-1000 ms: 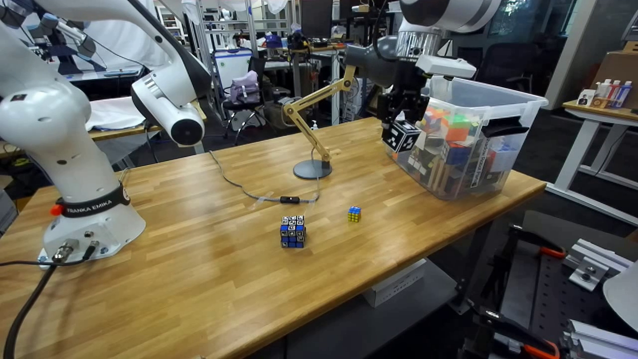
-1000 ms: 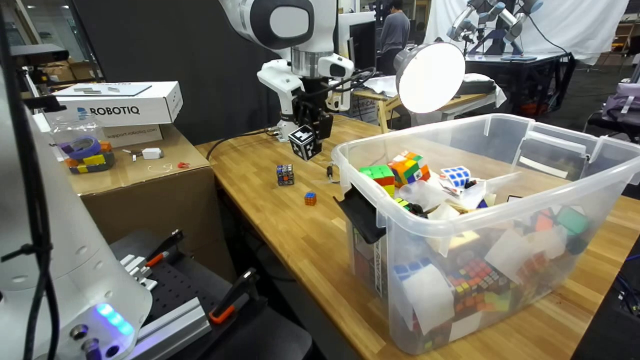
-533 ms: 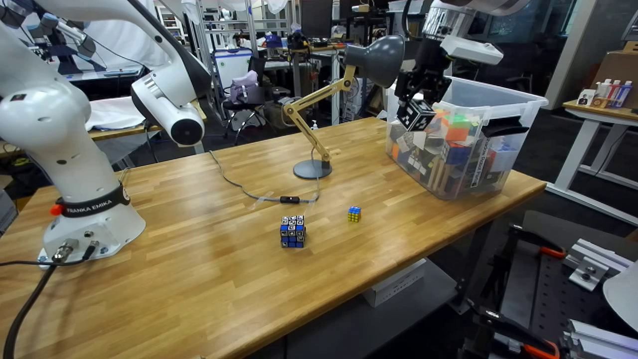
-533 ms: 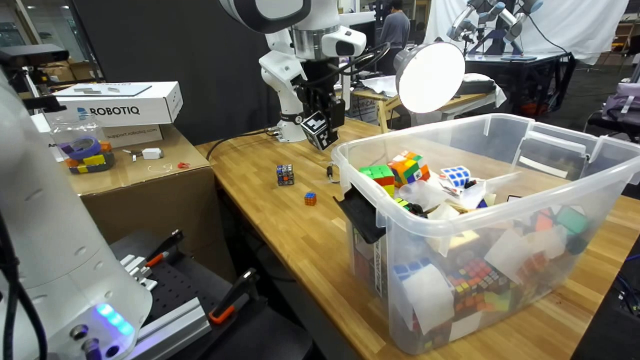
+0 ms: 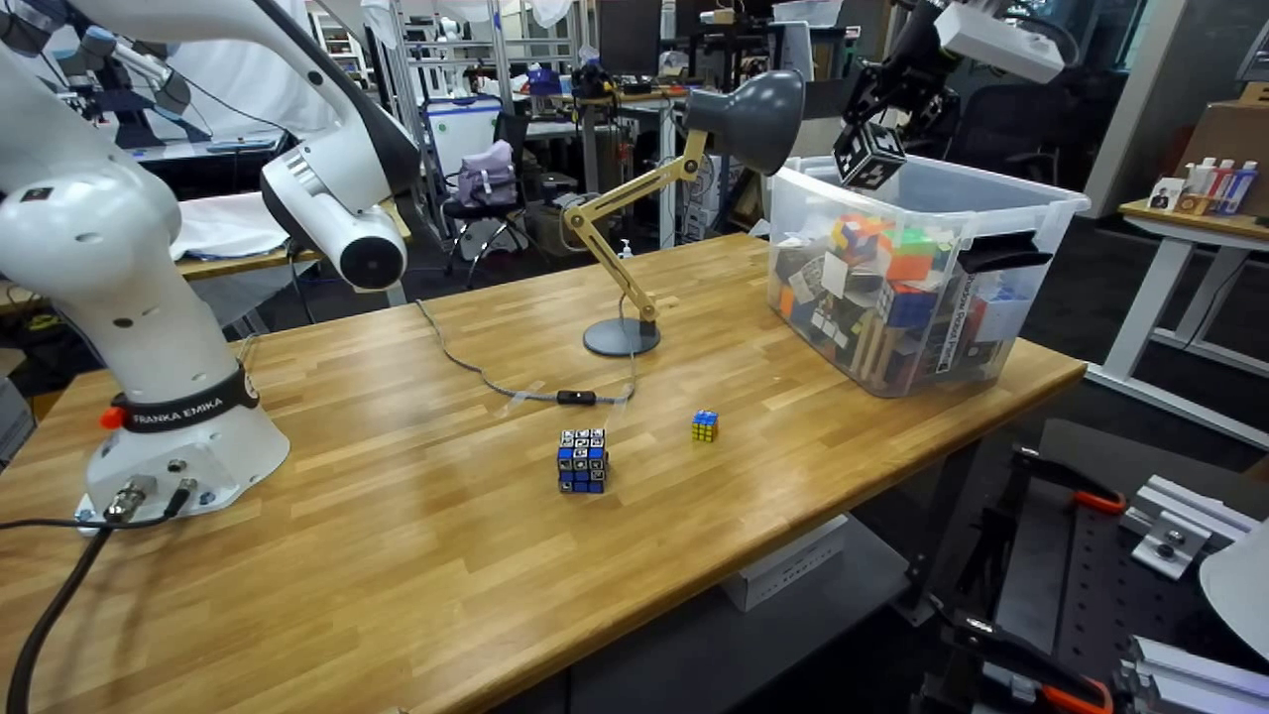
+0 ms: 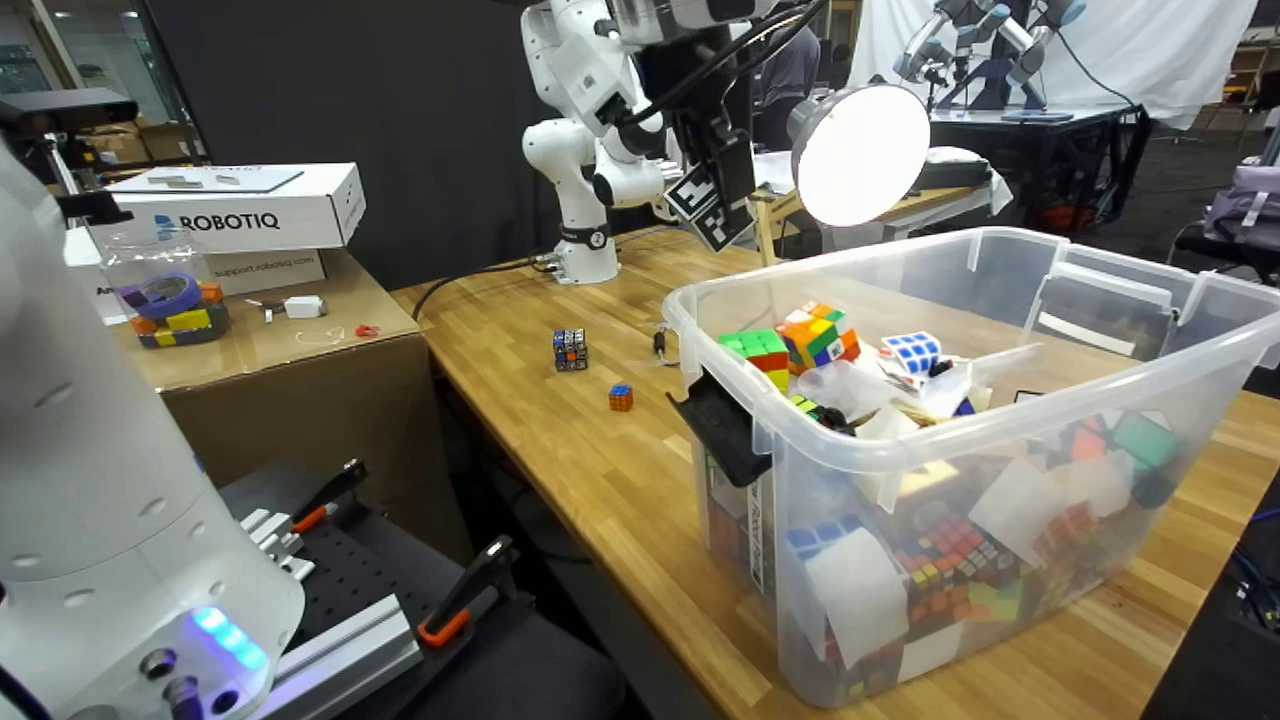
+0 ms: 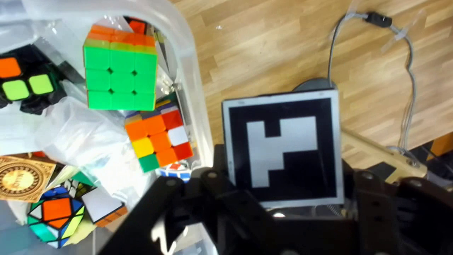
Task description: Put the black and white thing in the storage box
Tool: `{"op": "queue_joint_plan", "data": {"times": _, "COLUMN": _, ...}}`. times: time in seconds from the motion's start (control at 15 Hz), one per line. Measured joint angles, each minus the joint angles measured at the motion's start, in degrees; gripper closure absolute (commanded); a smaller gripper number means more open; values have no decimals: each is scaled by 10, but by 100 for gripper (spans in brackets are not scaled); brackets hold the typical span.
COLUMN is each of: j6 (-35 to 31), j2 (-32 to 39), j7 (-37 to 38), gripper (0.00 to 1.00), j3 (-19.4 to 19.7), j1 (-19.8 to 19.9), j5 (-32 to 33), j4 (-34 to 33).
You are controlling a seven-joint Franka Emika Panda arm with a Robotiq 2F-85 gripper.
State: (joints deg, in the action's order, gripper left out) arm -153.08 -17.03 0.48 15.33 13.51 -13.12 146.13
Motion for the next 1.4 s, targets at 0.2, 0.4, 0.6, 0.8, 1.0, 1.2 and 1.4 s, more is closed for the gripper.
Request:
{"op": "queue_joint_plan", "data": {"times": 0.2, "j6": -34, "j2": -4, "j7": 34, "gripper": 61, "j3": 11, "j1": 21, "j5": 0, "j4": 0}}
{"op": "queue_joint_plan", "data": {"times": 0.4, "j6": -36, "j2": -2, "j7": 69, "gripper": 61, "j3": 27, "j1": 32, "j5": -10, "j4": -2}}
{"op": "queue_joint_plan", "data": {"times": 0.6, "j6": -36, "j2": 8, "j7": 105, "gripper": 61, "j3": 45, "j1": 44, "j5": -20, "j4": -14}}
{"op": "queue_joint_plan", "data": {"times": 0.8, "j6": -35, "j2": 27, "j7": 123, "gripper": 61, "j3": 57, "j1": 51, "j5": -33, "j4": -37}}
{"op": "queue_joint_plan", "data": {"times": 1.0, "j6": -28, "j2": 44, "j7": 119, "gripper": 36, "j3": 60, "j1": 43, "j5": -76, "j4": -60}}
{"op": "queue_joint_plan", "data": {"times": 1.2, "j6": -26, "j2": 46, "j7": 118, "gripper": 36, "j3": 59, "j1": 42, "j5": -78, "j4": -60}}
{"op": "queue_joint_plan", "data": {"times": 1.4, "j6": -26, "j2": 46, "j7": 118, "gripper": 36, "j3": 59, "j1": 42, "j5": -78, "j4": -60}}
